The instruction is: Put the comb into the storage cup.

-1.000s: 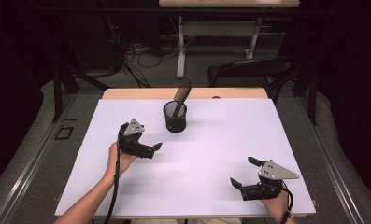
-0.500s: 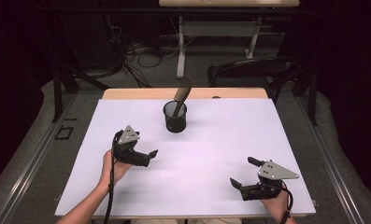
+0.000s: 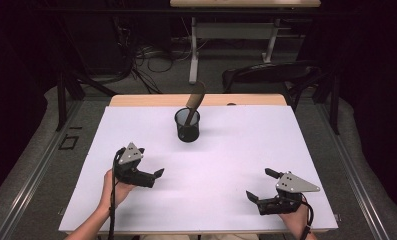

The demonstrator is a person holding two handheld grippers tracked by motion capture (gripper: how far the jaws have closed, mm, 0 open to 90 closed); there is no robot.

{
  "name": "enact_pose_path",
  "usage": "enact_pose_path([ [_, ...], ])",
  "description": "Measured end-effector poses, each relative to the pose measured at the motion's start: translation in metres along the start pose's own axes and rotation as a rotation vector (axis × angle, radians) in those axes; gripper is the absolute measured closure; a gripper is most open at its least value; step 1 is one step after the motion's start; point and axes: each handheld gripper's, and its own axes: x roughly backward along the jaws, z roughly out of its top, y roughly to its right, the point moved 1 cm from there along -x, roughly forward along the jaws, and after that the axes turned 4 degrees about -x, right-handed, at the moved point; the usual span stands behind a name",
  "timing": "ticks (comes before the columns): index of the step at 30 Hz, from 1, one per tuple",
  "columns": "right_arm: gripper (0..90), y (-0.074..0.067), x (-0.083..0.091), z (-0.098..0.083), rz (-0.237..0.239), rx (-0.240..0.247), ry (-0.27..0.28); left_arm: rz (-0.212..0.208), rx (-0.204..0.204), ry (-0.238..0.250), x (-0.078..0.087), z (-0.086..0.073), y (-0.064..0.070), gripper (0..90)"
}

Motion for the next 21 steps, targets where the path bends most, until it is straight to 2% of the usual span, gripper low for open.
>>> enact_pose_path([
  [14, 2.0, -0.001, 0.0, 0.0, 0.003, 0.001, -0.002, -0.012, 0.019, -0.009, 0.01, -0.02, 0.008, 0.0],
  [21, 2.0, -0.001, 0.0, 0.0, 0.0, 0.001, -0.003, -0.002, 0.028, -0.001, 0.014, -0.026, 0.011, 0.0],
])
